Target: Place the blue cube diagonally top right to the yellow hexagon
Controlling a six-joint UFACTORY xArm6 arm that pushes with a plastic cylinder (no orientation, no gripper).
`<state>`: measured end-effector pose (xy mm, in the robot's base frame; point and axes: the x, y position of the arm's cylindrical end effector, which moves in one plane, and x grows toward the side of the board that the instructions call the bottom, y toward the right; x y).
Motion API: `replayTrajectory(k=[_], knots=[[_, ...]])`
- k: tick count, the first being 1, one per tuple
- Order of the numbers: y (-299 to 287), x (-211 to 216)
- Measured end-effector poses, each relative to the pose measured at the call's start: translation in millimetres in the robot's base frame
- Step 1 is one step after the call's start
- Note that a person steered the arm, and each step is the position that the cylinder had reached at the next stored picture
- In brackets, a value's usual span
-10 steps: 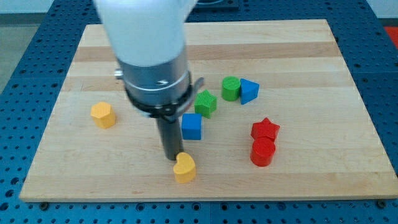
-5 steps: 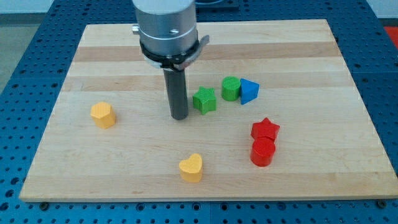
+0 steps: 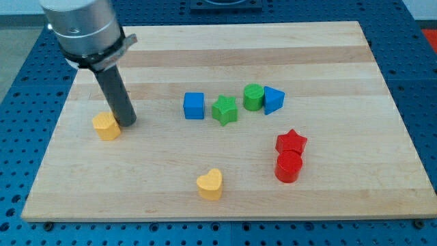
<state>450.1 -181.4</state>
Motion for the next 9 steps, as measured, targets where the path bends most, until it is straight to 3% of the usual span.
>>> replayTrajectory(k=[2, 5, 9], knots=[[49.2, -29.9], [177.2, -25.0], [182.7, -9.4]])
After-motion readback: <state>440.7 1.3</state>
